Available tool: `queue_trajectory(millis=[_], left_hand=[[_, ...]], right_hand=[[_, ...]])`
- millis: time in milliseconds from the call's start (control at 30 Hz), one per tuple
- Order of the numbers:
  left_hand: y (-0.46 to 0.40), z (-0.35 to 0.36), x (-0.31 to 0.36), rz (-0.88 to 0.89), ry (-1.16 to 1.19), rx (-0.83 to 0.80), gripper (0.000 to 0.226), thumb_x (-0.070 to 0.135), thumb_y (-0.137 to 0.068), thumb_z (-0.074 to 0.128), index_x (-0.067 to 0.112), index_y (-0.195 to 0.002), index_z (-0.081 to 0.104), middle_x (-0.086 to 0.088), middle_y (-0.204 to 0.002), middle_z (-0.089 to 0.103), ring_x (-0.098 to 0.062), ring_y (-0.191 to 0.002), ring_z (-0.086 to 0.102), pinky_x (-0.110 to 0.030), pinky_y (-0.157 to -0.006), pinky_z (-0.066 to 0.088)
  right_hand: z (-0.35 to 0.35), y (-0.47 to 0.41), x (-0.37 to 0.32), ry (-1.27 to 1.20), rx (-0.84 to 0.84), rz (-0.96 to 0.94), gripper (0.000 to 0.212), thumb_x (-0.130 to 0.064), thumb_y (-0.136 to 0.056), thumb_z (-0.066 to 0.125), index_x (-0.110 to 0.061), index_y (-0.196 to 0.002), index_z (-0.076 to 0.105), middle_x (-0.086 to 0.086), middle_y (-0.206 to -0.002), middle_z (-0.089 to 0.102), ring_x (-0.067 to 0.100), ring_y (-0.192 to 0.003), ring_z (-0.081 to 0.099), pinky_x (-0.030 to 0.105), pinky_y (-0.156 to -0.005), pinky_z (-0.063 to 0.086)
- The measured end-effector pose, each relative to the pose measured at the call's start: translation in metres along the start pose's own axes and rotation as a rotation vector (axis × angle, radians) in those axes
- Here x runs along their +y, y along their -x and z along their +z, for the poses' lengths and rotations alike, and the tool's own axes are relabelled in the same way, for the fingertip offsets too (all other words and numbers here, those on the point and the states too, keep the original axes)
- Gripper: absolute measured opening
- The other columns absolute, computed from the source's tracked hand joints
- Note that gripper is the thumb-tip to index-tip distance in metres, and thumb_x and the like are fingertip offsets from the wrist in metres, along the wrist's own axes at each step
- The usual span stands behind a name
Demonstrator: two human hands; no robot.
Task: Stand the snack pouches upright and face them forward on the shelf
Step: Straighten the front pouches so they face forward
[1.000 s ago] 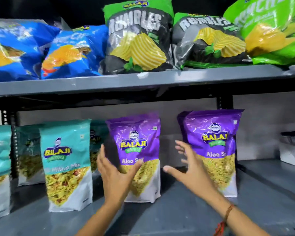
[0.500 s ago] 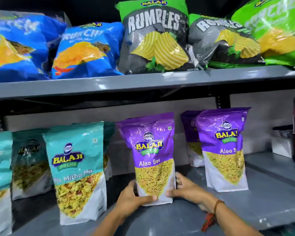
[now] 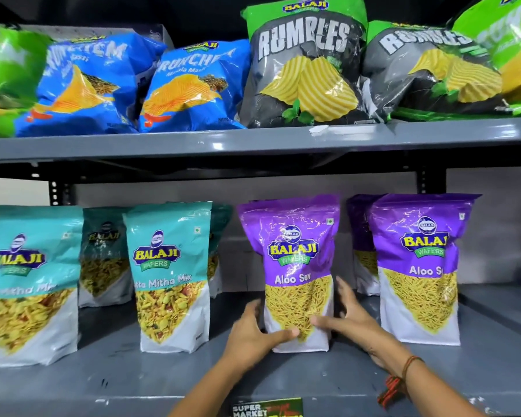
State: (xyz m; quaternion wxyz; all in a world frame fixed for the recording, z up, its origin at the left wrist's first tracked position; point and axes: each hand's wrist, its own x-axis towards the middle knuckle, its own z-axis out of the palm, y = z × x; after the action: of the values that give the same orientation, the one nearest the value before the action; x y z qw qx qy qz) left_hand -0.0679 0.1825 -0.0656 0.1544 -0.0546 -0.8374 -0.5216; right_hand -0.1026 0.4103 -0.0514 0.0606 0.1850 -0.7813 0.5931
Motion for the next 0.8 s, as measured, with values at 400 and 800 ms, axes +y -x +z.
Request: queue_trajectory(millis=[400,800], left_hand=[[0.017,-0.159,-0.026,0.152,0.078,0.934,0.068,0.044,-0.081,0.073,0.019,-0.135,0.041,-0.012,-0.135,0.049,-0.032,-0.125,0.05,-0.038,-0.101,0.039],[-0.013,-0.221,-0.118,-0.081,0.188,-0.17,0.114,0.047,-0.033,0.098,0.022,-0.134,0.05,0.009,-0.122,0.07,-0.007,-0.108,0.069,-0.022,-0.088,0.054]], right_hand=[[0.155,-0.012,-0.083,0.281,0.376,-0.695,0.07,-0.039,-0.077,0.071,-0.024,-0.14,0.044,-0.01,-0.14,0.045,0.011,-0.132,0.043,0.04,-0.108,0.045],[0.238,-0.05,-0.036,-0.181,-0.272,0.055,0.08,-0.016,-0.058,0.092,-0.024,-0.127,0.054,-0.003,-0.123,0.072,0.015,-0.117,0.066,0.038,-0.103,0.052]])
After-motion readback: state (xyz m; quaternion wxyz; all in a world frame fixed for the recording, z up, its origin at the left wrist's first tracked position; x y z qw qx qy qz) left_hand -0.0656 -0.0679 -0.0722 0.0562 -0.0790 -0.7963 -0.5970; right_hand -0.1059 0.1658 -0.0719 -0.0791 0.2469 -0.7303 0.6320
